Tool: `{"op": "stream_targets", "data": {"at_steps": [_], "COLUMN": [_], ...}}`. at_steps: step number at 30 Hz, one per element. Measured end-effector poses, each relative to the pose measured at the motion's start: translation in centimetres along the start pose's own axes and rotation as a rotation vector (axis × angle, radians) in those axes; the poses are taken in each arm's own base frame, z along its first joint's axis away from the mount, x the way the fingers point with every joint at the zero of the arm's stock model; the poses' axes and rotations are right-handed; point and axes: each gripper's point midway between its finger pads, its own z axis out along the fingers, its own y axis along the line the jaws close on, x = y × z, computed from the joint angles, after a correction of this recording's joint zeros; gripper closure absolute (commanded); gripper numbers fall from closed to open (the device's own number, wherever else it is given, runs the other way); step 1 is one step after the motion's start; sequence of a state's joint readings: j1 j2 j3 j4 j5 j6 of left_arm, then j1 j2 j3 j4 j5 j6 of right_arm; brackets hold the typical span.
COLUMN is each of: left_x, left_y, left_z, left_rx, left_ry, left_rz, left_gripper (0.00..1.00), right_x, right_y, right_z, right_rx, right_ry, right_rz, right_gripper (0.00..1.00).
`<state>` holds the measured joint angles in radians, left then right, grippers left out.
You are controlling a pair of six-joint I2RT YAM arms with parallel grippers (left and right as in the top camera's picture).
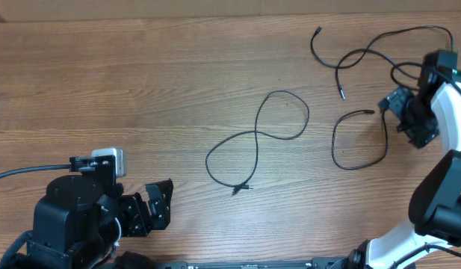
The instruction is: Untangle cables
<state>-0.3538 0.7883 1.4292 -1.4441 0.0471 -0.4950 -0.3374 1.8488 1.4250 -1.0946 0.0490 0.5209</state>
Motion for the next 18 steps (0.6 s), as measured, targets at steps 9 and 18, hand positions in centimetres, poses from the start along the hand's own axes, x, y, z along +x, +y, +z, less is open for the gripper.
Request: {"op": "stream_targets", "data": {"at_steps": [9, 18], "left_x": [0.0, 0.0], "left_y": [0.0, 0.0], "left_z": [0.0, 0.0], "left_rx": [0.000, 0.000], "left_ry": [0.000, 0.000], "left_rz": [0.000, 0.000], "left_gripper": [0.01, 0.01], "right_x": [4.0, 5.8], "right_y": [0.4, -1.3], "right_z": [4.2, 6.3], "right_rx": [-0.065, -0.018], "right_ry": [0.104, 0.132], "right_rz": [-0.091, -0.079], "right_gripper": [0.06, 0.61]}}
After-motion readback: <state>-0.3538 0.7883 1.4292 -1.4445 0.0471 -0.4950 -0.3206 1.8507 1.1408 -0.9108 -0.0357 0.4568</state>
